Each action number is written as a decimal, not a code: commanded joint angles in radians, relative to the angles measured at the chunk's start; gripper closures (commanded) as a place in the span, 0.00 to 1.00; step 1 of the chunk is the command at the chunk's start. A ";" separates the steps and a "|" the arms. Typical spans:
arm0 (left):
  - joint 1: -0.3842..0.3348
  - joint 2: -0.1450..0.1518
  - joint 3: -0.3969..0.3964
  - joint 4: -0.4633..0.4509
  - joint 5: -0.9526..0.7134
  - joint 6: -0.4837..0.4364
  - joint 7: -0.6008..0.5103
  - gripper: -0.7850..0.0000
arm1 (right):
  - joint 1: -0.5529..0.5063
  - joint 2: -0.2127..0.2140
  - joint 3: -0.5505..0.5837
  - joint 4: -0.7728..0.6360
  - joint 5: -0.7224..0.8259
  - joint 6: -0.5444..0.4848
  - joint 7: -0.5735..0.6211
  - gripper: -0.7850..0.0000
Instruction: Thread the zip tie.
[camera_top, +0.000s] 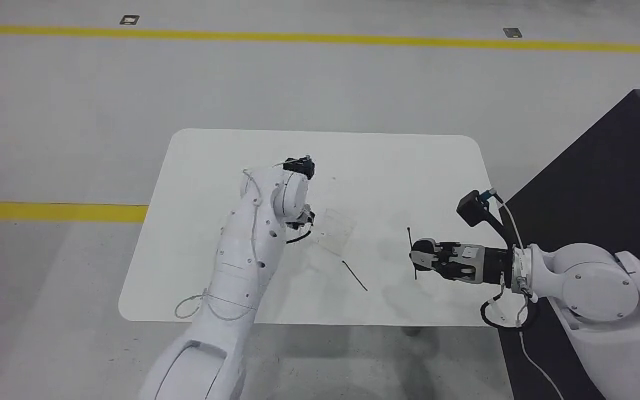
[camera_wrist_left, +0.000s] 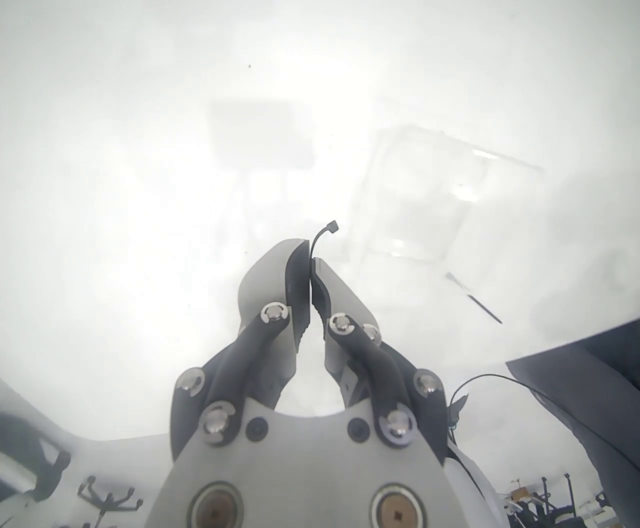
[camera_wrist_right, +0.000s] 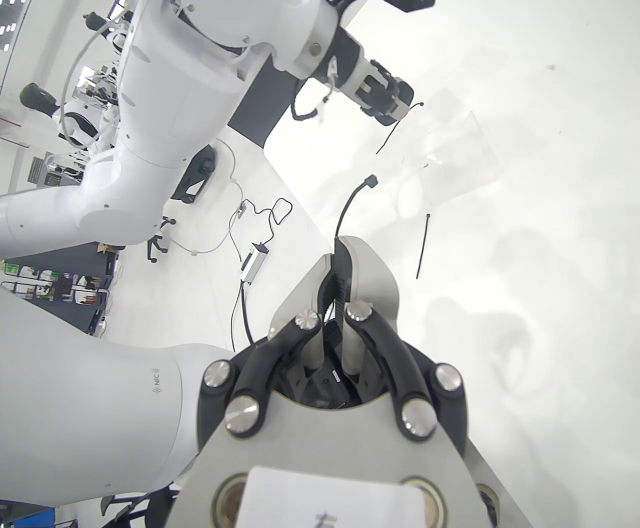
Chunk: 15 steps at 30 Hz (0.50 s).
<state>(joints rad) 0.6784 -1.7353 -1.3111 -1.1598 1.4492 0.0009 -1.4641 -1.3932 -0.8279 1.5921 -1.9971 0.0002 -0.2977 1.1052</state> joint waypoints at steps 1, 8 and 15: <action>0.110 0.012 -0.042 -0.217 -0.055 -0.050 -0.010 1.00 | 0.000 0.000 0.000 0.000 0.000 0.000 0.000 1.00; 0.304 0.035 -0.131 -0.471 -0.274 -0.196 0.046 1.00 | 0.000 0.000 0.000 0.000 0.000 0.000 0.000 1.00; 0.320 0.035 -0.114 -0.465 -0.351 -0.230 0.062 1.00 | 0.000 -0.002 -0.042 0.023 0.103 0.039 0.060 1.00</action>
<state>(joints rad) 0.9892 -1.7006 -1.4353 -1.6275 1.1636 -0.2048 -1.4103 -1.4001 -0.8296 1.5672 -1.9887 0.0427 -0.2768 1.1169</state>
